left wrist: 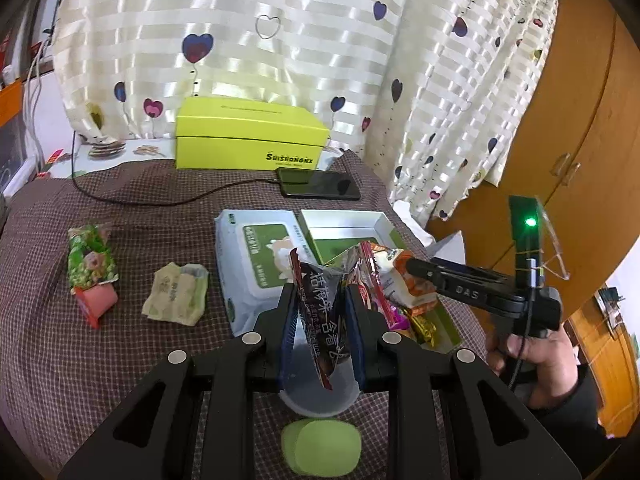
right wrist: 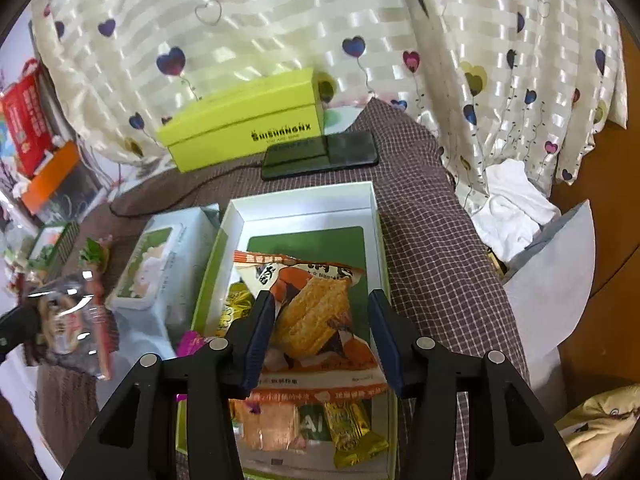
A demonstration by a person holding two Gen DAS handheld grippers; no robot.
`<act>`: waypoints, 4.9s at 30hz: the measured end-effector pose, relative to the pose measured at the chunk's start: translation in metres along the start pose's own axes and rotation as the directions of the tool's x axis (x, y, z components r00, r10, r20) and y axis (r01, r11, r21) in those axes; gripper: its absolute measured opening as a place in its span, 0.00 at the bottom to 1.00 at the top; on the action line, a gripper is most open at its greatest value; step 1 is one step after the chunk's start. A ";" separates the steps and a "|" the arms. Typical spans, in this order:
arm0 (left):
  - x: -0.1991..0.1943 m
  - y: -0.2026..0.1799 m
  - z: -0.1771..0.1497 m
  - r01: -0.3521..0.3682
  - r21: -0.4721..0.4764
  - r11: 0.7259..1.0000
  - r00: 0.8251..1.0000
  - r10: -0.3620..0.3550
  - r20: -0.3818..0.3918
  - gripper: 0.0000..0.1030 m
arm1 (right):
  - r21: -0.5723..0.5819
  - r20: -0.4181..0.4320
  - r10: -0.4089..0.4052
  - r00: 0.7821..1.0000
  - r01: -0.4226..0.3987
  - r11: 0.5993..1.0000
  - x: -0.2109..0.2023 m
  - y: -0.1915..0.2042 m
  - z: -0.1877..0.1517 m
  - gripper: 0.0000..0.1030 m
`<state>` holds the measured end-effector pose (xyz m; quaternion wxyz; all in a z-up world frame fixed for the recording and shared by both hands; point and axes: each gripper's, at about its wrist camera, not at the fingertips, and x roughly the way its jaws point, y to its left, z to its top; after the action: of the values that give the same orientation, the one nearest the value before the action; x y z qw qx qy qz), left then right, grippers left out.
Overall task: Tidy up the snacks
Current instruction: 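Drop the cracker bag into the box with the right tool while the left carries the packet, then lower the dark snack packet into the gift box and open the left tool, then withdraw both open tools from the gift box toward the snack pile, then reach the left tool to the red jelly cup and grasp it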
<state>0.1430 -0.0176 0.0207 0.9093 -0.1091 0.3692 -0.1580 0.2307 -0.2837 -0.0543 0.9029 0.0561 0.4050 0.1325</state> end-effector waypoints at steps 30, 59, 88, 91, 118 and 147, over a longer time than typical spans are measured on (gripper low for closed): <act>0.111 -0.062 0.021 0.073 0.086 0.994 0.977 -0.054 -0.208 0.27 | 0.022 -0.050 0.101 0.994 -0.100 0.995 -0.011 -0.001 -0.044 0.36; 0.027 -0.022 0.011 0.055 0.001 0.998 0.995 -0.055 -0.083 0.45 | -0.032 0.015 0.068 0.998 -0.067 0.997 -0.049 0.024 -0.032 0.41; -0.057 -0.008 -0.037 -0.074 -0.012 0.997 0.997 0.074 0.007 0.45 | -0.158 0.031 0.132 0.991 -0.125 0.979 -0.116 0.093 -0.065 0.44; -0.058 -0.004 -0.039 -0.077 -0.019 0.997 0.997 0.077 0.008 0.45 | -0.168 0.021 0.138 0.990 -0.133 0.977 -0.114 0.098 -0.067 0.44; -0.063 0.075 -0.069 -0.141 -0.188 0.972 0.990 0.138 -0.030 0.45 | -0.224 -0.059 0.171 0.983 -0.180 0.958 -0.090 0.135 -0.075 0.44; 0.003 0.209 -0.037 -0.214 -0.280 0.936 0.977 0.208 -0.051 0.57 | -0.329 -0.118 0.187 0.975 -0.216 0.919 -0.030 0.201 -0.039 0.48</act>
<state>0.1623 0.1714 -0.0731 0.8921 -0.1964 0.4070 -0.0059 0.1437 -0.0997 -0.0164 0.8627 -0.0647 0.4057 0.2950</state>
